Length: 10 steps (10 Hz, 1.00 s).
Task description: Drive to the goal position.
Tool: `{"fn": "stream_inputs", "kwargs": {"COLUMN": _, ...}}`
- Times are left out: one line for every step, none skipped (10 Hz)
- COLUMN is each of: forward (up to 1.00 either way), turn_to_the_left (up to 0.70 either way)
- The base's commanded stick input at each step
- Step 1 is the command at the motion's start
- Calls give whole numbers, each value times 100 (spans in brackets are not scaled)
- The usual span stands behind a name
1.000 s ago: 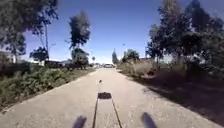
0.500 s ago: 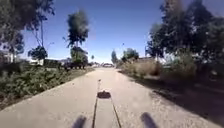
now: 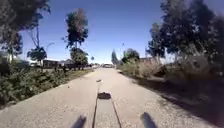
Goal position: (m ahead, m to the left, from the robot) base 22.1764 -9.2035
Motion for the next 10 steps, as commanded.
{"fn": "stream_inputs", "kwargs": {"forward": 98, "turn_to_the_left": 0}}
{"fn": "stream_inputs", "kwargs": {"forward": 98, "turn_to_the_left": 0}}
{"fn": "stream_inputs", "kwargs": {"forward": 98, "turn_to_the_left": 0}}
{"fn": "stream_inputs", "kwargs": {"forward": 98, "turn_to_the_left": 0}}
{"fn": "stream_inputs", "kwargs": {"forward": 98, "turn_to_the_left": 0}}
{"fn": "stream_inputs", "kwargs": {"forward": 98, "turn_to_the_left": 0}}
{"fn": "stream_inputs", "kwargs": {"forward": 98, "turn_to_the_left": 0}}
{"fn": "stream_inputs", "kwargs": {"forward": 98, "turn_to_the_left": 0}}
{"fn": "stream_inputs", "kwargs": {"forward": 98, "turn_to_the_left": 0}}
{"fn": "stream_inputs", "kwargs": {"forward": 98, "turn_to_the_left": 0}}
